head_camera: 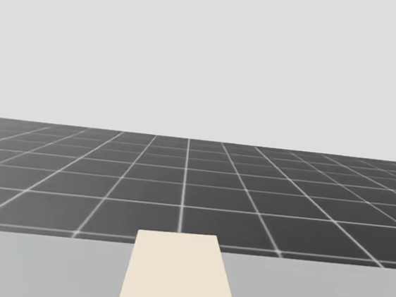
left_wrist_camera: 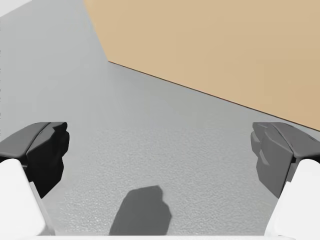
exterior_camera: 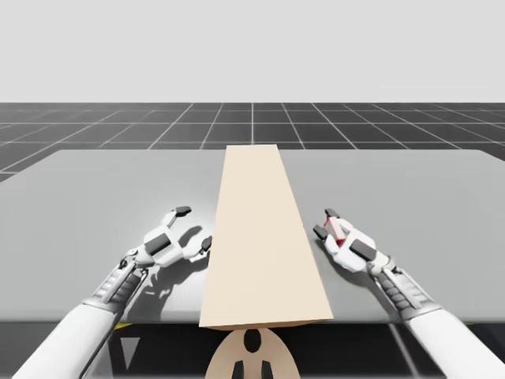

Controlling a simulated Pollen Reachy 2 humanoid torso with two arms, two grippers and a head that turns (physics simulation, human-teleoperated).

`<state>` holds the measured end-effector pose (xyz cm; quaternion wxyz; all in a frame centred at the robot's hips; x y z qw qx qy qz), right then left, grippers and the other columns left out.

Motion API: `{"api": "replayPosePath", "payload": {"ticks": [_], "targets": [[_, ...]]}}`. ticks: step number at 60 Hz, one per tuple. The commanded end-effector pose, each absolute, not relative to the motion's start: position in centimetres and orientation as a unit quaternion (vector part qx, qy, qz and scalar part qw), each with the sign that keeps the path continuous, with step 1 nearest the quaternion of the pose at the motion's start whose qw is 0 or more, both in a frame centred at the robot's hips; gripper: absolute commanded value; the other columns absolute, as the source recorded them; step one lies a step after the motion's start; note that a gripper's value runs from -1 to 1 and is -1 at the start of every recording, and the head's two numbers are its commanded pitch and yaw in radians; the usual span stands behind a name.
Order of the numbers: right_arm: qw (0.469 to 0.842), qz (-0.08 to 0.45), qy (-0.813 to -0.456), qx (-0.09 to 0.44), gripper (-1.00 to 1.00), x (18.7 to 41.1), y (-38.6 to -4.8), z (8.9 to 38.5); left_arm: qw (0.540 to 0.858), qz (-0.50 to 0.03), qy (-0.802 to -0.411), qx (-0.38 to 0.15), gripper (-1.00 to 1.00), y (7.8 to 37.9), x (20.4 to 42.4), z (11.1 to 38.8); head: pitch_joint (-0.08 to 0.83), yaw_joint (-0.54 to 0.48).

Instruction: Retrieve the object from inside the box.

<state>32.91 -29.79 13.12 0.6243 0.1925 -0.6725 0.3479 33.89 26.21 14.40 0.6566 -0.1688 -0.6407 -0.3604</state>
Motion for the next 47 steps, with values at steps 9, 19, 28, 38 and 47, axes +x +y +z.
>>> {"api": "replayPosePath", "payload": {"ticks": [9,19,28,38,47], "targets": [[0.625,0.323,-0.691,0.168,1.0,34.0,-35.2,15.5,0.657,-0.355,-0.643,-0.167,-1.0,26.5,34.1,14.5,0.001,-0.03],[0.623,0.292,-0.715,0.124,1.0,35.9,-37.1,19.8,0.657,-0.354,-0.644,-0.167,-1.0,26.6,34.1,14.5,-0.002,-0.03],[0.629,0.261,-0.73,0.059,1.0,37.4,-39.0,25.0,0.657,-0.353,-0.645,-0.166,-1.0,26.8,34.1,14.5,-0.004,-0.03],[0.62,0.233,-0.75,0.008,1.0,37.7,-40.5,31.6,0.657,-0.354,-0.645,-0.164,-1.0,26.7,34.1,14.5,-0.001,-0.03],[0.594,0.226,-0.772,-0.016,1.0,37.4,-40.1,37.9,0.658,-0.354,-0.645,-0.164,-1.0,26.7,34.1,14.4,-0.002,-0.03]]}}
